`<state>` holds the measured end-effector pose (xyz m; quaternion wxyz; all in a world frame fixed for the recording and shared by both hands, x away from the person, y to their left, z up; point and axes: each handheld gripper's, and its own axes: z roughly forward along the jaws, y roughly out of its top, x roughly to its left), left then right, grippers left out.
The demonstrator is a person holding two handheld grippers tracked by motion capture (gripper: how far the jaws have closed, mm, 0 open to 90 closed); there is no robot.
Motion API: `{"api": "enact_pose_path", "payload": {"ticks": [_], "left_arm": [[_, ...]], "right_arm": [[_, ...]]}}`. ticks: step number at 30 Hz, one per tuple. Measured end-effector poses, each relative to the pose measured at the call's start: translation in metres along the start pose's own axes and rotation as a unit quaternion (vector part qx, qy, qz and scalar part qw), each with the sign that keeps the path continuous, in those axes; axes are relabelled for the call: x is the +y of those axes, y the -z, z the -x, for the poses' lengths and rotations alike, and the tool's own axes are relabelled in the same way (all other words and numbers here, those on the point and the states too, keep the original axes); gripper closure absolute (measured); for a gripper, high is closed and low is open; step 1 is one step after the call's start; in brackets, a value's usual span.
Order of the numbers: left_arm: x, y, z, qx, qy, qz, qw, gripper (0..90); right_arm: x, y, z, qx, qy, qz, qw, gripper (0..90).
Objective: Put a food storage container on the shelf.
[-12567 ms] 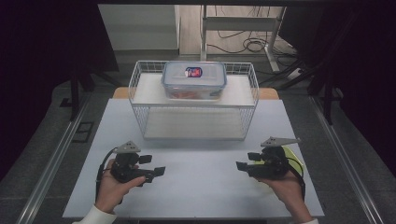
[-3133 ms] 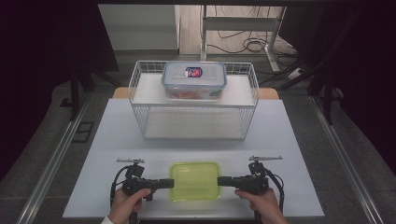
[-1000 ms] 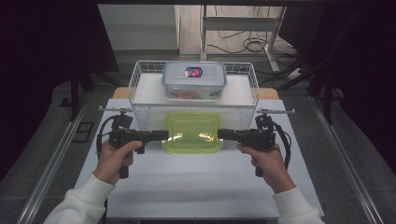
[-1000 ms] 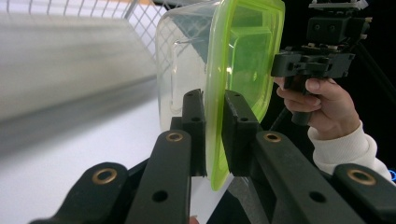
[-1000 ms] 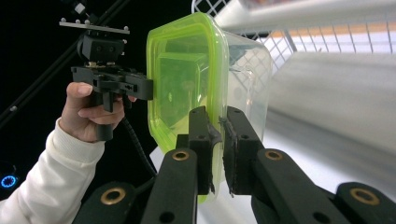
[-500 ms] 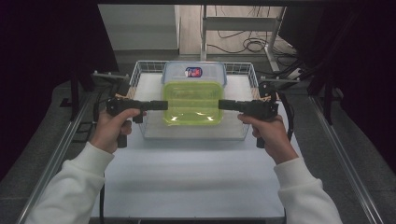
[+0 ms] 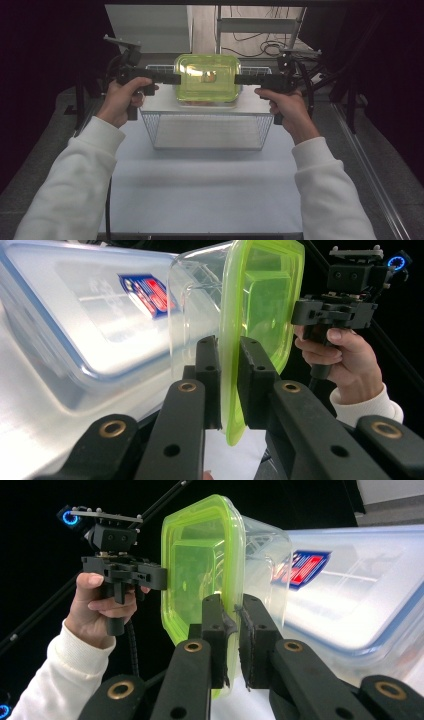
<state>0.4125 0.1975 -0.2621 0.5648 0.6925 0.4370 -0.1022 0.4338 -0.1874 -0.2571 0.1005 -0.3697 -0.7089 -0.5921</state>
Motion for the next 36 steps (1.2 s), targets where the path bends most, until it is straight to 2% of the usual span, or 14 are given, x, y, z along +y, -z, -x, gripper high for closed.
{"api": "enact_pose_path", "payload": {"ticks": [12,16,18,21,24,30,33,36], "left_arm": [[0.031,-0.01,-0.026,-0.001,0.035,-0.01,0.9993,81.4],[0.034,-0.015,-0.037,0.001,0.047,-0.017,0.9987,81.5],[0.034,-0.017,-0.042,-0.006,0.056,-0.013,0.9983,81.5],[0.035,-0.018,-0.044,-0.014,0.068,-0.006,0.9976,81.4],[0.036,-0.019,-0.051,-0.023,0.087,0.0,0.996,81.3],[0.039,-0.024,-0.062,-0.039,0.126,0.018,0.9911,79.7],[0.039,-0.027,-0.068,-0.047,0.14,0.025,0.9887,78.8],[0.039,-0.029,-0.072,-0.049,0.146,0.029,0.9877,77.7]], "right_arm": [[0.028,-0.014,0.023,-0.004,-0.037,0.0,0.9993,81.9],[0.03,-0.021,0.033,-0.008,-0.058,-0.004,0.9983,81.9],[0.03,-0.024,0.037,-0.014,-0.061,-0.007,0.998,81.5],[0.029,-0.025,0.043,-0.01,-0.075,-0.003,0.9971,80.8],[0.03,-0.026,0.048,-0.006,-0.091,0.002,0.9958,79.8],[0.03,-0.032,0.058,-0.003,-0.12,0.018,0.9927,77.0],[0.03,-0.034,0.061,-0.006,-0.131,0.022,0.9911,75.1],[0.03,-0.036,0.063,-0.01,-0.138,0.024,0.99,73.5]]}}
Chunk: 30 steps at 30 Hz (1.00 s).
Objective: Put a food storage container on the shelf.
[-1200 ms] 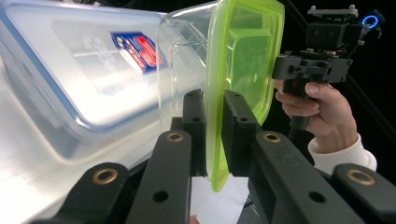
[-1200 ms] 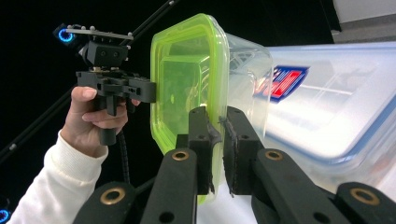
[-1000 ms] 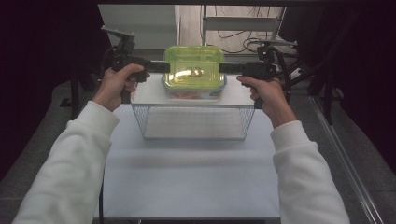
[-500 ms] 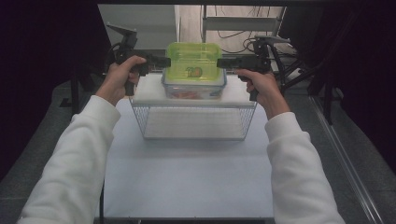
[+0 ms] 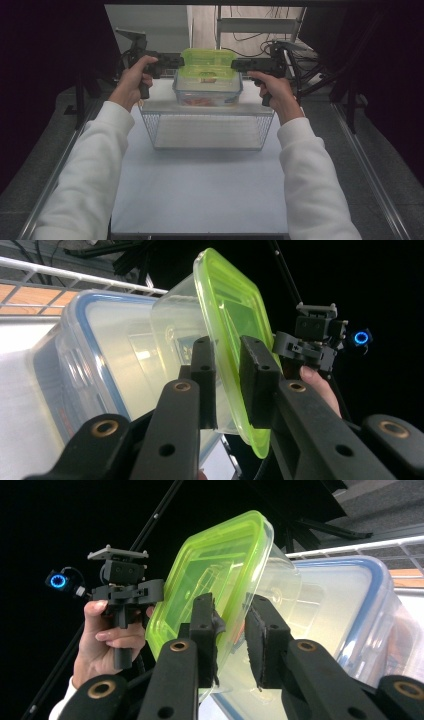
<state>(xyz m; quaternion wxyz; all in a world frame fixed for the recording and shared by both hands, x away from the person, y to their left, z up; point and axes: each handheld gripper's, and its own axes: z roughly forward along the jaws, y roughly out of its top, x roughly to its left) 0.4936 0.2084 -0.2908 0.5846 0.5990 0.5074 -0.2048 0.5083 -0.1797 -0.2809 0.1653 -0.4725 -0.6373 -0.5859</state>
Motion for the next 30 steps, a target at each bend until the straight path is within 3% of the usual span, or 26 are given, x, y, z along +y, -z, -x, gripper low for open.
{"api": "enact_pose_path", "payload": {"ticks": [9,14,21,23,25,28,30], "left_arm": [[-0.001,-0.002,-0.004,-0.003,0.0,-0.002,1.0,72.1],[-0.001,-0.006,-0.004,0.01,-0.009,-0.002,0.9999,58.0],[-0.003,0.0,0.001,0.024,-0.032,0.02,0.999,36.6],[-0.005,0.004,0.006,0.039,-0.046,0.03,0.9977,31.1],[-0.009,0.007,0.012,0.06,-0.071,0.039,0.9949,26.8],[-0.018,0.015,0.022,0.069,-0.11,0.043,0.9906,23.4],[-0.025,0.021,0.027,0.072,-0.126,0.048,0.9883,23.3]], "right_arm": [[0.0,-0.003,0.001,-0.002,-0.004,0.004,1.0,70.1],[-0.001,-0.004,-0.001,-0.024,0.01,0.007,0.9996,58.9],[0.0,0.004,-0.007,-0.024,0.033,0.03,0.9987,48.1],[0.0,0.009,-0.009,-0.031,0.042,0.035,0.998,45.8],[-0.001,0.014,-0.012,-0.038,0.056,0.036,0.9971,43.8],[-0.005,0.022,-0.016,-0.033,0.075,0.034,0.9961,40.4],[-0.009,0.029,-0.021,-0.035,0.095,0.03,0.9945,39.1]]}}
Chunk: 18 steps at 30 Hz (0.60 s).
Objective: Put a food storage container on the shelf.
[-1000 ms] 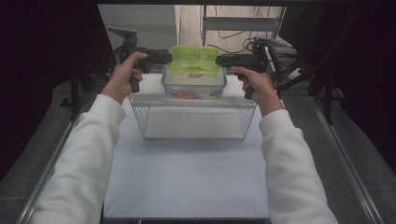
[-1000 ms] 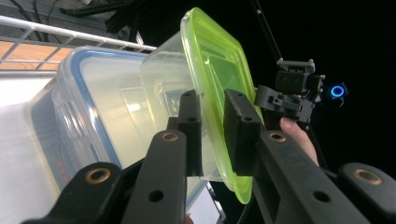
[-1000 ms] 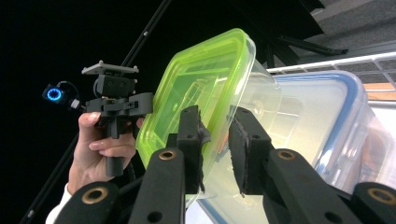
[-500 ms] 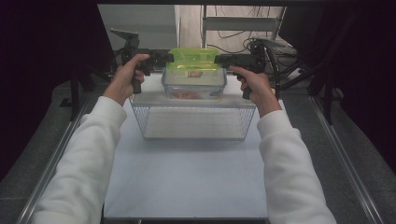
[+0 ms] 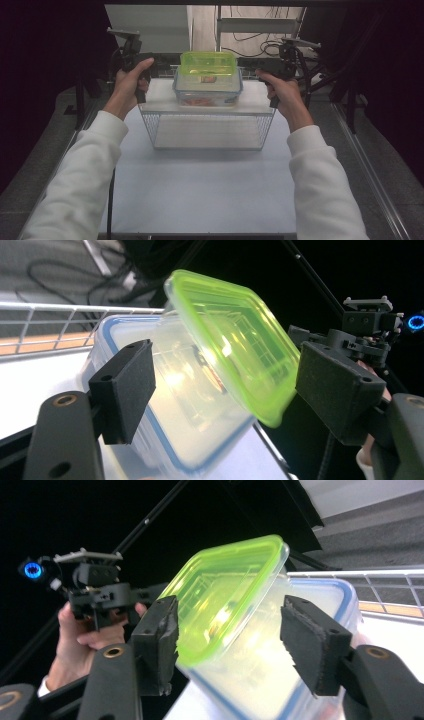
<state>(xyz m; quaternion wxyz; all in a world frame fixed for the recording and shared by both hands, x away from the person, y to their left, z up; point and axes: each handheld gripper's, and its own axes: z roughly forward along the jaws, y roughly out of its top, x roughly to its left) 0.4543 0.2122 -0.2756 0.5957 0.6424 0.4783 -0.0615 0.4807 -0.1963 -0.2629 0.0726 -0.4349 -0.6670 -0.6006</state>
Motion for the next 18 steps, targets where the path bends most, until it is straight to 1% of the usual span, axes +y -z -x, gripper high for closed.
{"api": "enact_pose_path", "payload": {"ticks": [1,2,3,5,7,8,9,10,12,13,14,16,18], "left_arm": [[-0.003,0.004,0.003,0.008,-0.011,0.001,0.9999,23.1],[-0.007,0.008,0.006,0.021,-0.022,0.001,0.9995,23.2],[-0.012,0.012,0.009,0.028,-0.03,0.001,0.9992,23.3],[-0.022,0.02,0.013,0.023,-0.037,0.003,0.999,23.4],[-0.034,0.026,0.019,0.028,-0.052,0.0,0.9982,23.6],[-0.043,0.029,0.023,0.034,-0.061,-0.003,0.9976,23.8],[-0.048,0.031,0.024,0.035,-0.065,-0.004,0.9972,23.8],[-0.058,0.033,0.027,0.038,-0.072,-0.009,0.9967,23.7],[-0.071,0.036,0.029,0.049,-0.084,-0.016,0.9952,23.9],[-0.079,0.037,0.03,0.054,-0.091,-0.021,0.9942,24.1],[-0.087,0.039,0.031,0.057,-0.097,-0.026,0.9933,24.2],[-0.103,0.041,0.033,0.062,-0.103,-0.032,0.9922,24.5],[-0.118,0.042,0.035,0.066,-0.117,-0.038,0.9902,24.9]], "right_arm": [[-0.001,0.003,-0.002,-0.001,0.007,-0.002,1.0,38.5],[-0.003,0.007,-0.005,-0.002,0.015,-0.003,0.9999,38.2],[-0.006,0.011,-0.008,-0.004,0.024,-0.004,0.9997,38.0],[-0.012,0.02,-0.014,-0.008,0.045,-0.006,0.9989,37.9],[-0.021,0.029,-0.021,-0.017,0.069,-0.014,0.9974,37.6],[-0.024,0.032,-0.023,-0.02,0.075,-0.02,0.9968,37.5],[-0.031,0.037,-0.025,-0.025,0.088,-0.026,0.9954,37.5],[-0.035,0.039,-0.027,-0.029,0.095,-0.031,0.9946,37.5],[-0.05,0.045,-0.03,-0.045,0.116,-0.05,0.9909,36.7],[-0.055,0.047,-0.03,-0.05,0.122,-0.059,0.9895,36.3],[-0.063,0.049,-0.031,-0.058,0.131,-0.068,0.9873,36.3],[-0.077,0.053,-0.031,-0.067,0.147,-0.084,0.9833,35.7],[-0.092,0.057,-0.031,-0.069,0.156,-0.093,0.981,35.2]]}}
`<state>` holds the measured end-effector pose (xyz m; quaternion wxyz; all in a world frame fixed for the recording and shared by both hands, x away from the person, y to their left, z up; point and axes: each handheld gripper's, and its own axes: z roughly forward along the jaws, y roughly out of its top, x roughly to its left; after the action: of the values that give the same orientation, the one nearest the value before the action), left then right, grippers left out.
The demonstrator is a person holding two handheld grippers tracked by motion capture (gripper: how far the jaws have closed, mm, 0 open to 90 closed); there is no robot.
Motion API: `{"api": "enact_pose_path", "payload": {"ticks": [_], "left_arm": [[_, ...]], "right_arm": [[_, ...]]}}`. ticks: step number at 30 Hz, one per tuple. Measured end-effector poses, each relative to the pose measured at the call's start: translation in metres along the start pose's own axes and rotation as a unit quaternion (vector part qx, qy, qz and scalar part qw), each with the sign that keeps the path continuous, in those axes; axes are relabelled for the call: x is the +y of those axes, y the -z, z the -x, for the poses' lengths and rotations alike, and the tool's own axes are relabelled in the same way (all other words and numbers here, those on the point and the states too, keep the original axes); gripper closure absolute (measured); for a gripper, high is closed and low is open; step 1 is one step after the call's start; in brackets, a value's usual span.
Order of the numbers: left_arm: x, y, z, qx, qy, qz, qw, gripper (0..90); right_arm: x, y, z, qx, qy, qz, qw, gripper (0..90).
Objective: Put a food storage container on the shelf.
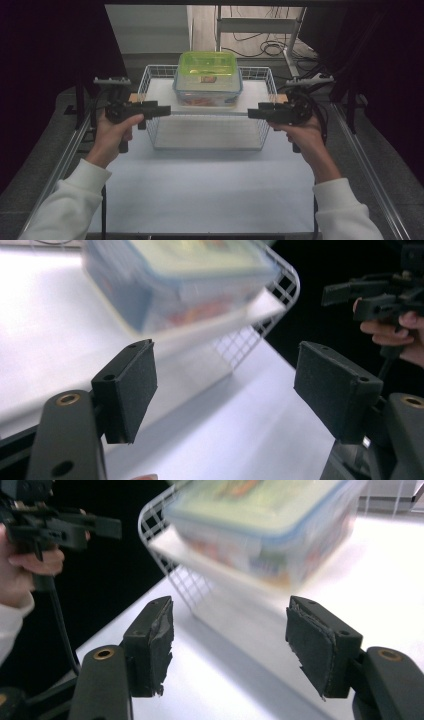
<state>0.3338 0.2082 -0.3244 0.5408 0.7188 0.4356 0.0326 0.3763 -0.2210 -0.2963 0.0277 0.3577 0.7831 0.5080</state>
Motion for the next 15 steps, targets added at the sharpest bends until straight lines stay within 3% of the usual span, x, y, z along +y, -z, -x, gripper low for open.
{"api": "enact_pose_path", "payload": {"ticks": [4,7,11,15], "left_arm": [[-0.03,-0.004,0.01,0.013,-0.026,-0.024,0.9993,25.2],[-0.056,-0.009,0.014,0.013,-0.034,-0.042,0.9984,25.3],[-0.093,-0.015,0.017,0.019,-0.04,-0.062,0.9971,25.3],[-0.131,-0.023,0.014,0.027,-0.036,-0.093,0.9947,25.3]], "right_arm": [[-0.028,0.001,-0.005,-0.002,0.008,-0.011,0.9999,34.8],[-0.05,0.002,-0.007,0.003,0.007,-0.013,0.9999,34.4],[-0.084,0.002,-0.005,0.004,0.0,-0.021,0.9998,34.2],[-0.122,0.0,-0.003,-0.015,0.001,-0.052,0.9986,33.6]]}}
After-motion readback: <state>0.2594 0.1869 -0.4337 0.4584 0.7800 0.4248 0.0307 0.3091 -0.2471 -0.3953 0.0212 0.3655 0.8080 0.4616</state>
